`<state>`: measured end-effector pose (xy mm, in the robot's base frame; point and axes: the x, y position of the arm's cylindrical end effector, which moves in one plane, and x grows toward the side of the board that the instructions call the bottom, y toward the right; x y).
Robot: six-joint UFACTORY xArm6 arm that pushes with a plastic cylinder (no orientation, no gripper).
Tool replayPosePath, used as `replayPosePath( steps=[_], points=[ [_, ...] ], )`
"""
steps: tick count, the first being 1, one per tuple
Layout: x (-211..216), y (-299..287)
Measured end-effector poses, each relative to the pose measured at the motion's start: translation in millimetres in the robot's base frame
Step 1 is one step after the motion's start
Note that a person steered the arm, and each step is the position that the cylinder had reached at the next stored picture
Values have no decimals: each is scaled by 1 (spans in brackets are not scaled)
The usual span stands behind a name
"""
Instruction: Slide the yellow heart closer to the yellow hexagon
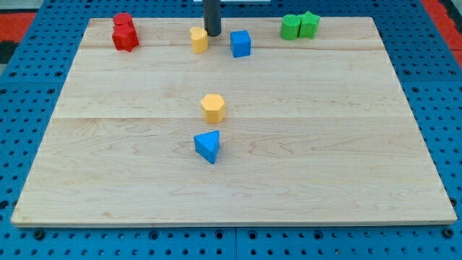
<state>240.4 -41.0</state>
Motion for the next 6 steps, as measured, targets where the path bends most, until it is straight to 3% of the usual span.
replayPosePath(
  steps=[1, 3, 6],
  points=[
    [22, -13],
    [-9, -13],
    [-2, -40]
  ],
)
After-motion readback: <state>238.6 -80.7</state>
